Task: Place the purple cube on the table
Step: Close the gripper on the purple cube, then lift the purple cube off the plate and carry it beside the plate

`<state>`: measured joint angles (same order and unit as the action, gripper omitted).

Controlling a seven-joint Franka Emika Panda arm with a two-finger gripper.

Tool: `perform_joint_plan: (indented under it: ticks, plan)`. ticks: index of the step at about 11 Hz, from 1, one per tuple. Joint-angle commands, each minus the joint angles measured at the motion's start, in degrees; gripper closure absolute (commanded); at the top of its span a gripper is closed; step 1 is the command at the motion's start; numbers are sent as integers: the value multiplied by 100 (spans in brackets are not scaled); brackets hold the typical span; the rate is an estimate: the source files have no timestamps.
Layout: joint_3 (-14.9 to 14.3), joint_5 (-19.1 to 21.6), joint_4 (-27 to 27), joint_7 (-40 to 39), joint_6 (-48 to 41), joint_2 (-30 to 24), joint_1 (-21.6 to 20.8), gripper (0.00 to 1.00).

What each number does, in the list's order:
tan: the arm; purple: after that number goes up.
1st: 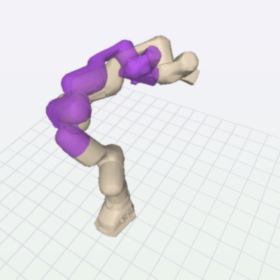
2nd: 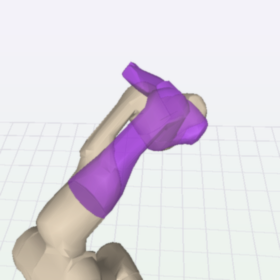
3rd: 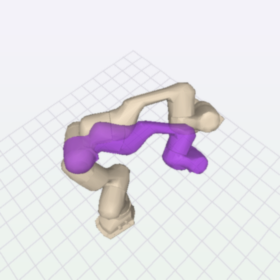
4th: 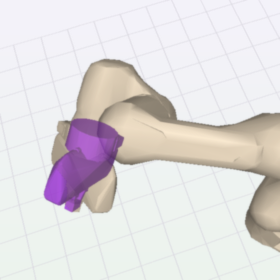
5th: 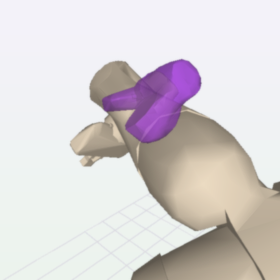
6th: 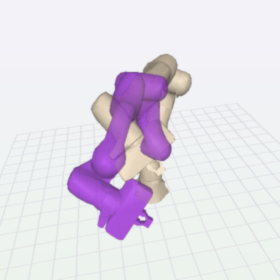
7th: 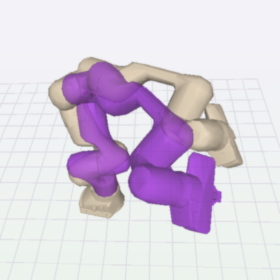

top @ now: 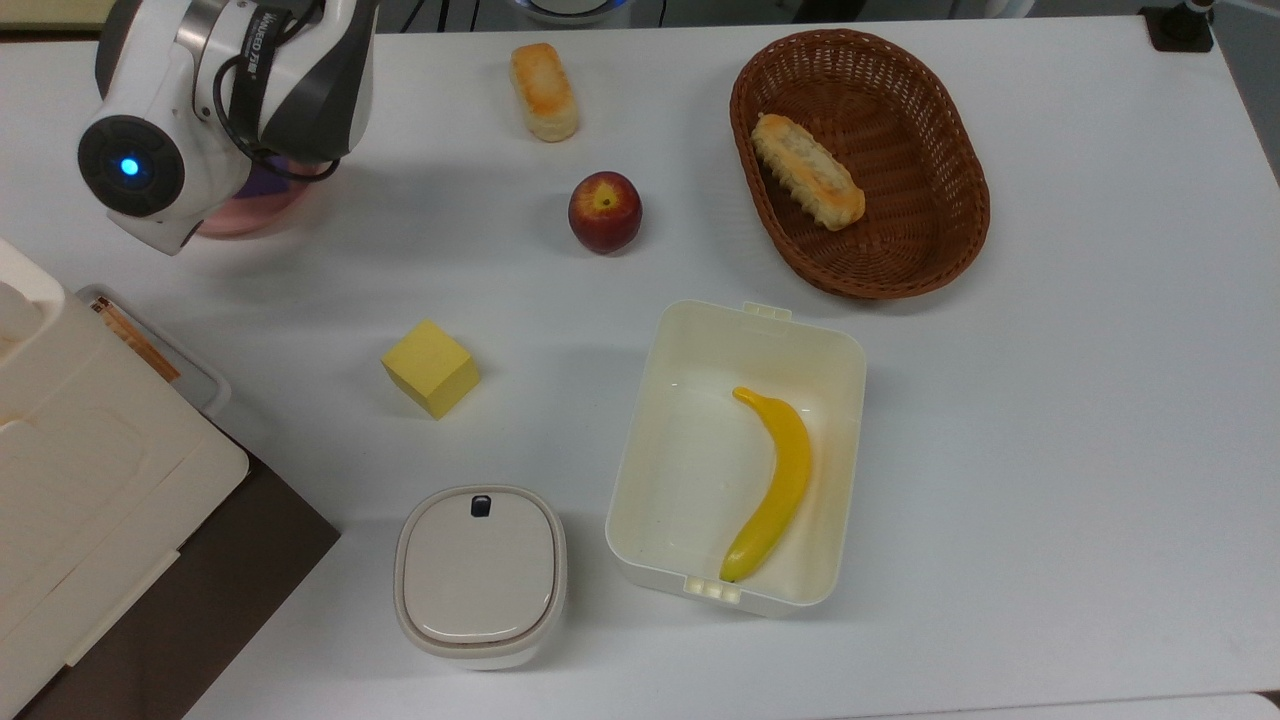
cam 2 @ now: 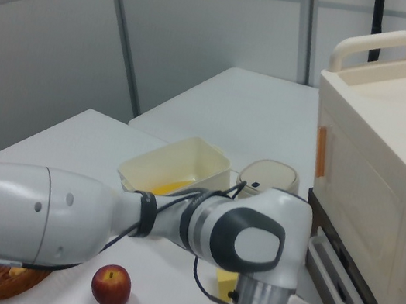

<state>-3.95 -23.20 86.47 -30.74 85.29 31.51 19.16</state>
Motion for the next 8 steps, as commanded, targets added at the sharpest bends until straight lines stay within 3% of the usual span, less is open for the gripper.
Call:
perform_joint_plan:
  ticks: [1, 4, 8]
  plan:
    - [43, 35, -86, 68, -267, -469, -149, 66]
    - [79, 394, -236, 156, -399, -619, -596, 66]
    - [184, 1632, -438, 1015, -120, -637, -878, 64]
